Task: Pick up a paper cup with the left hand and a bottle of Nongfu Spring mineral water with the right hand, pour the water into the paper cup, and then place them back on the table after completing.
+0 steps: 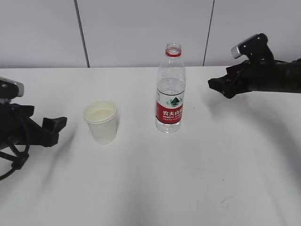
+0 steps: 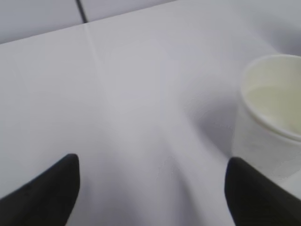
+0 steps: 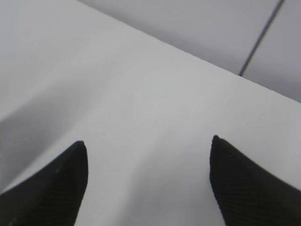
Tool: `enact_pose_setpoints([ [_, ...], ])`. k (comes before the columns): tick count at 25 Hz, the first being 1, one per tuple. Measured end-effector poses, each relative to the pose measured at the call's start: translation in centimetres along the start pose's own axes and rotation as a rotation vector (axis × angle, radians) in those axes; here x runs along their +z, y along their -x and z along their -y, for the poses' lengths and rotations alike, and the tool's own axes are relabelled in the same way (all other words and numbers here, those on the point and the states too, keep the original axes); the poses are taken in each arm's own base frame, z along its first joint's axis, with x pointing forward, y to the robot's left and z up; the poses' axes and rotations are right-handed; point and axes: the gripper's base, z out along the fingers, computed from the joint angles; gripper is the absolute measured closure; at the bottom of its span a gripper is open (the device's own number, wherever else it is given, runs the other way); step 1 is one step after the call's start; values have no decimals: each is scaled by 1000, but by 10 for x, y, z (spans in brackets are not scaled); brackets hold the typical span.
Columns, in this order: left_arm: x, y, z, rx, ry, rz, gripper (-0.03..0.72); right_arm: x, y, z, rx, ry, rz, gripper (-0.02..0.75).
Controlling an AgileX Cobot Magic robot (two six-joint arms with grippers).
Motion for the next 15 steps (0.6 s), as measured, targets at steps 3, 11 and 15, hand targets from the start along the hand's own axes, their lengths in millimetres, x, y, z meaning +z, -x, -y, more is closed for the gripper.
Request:
enact_pose_setpoints([
  [3,-3,2,-17,-31,66,-9,114,-6,-5,17,126,-86,3,143],
  [11,13,34,-46,-32,154,-70,114,-15,-10,50,310,-313,-90,144],
  [15,22,54,-58,-30,194,-199,114,-26,1,68,332,-449,-178,145],
])
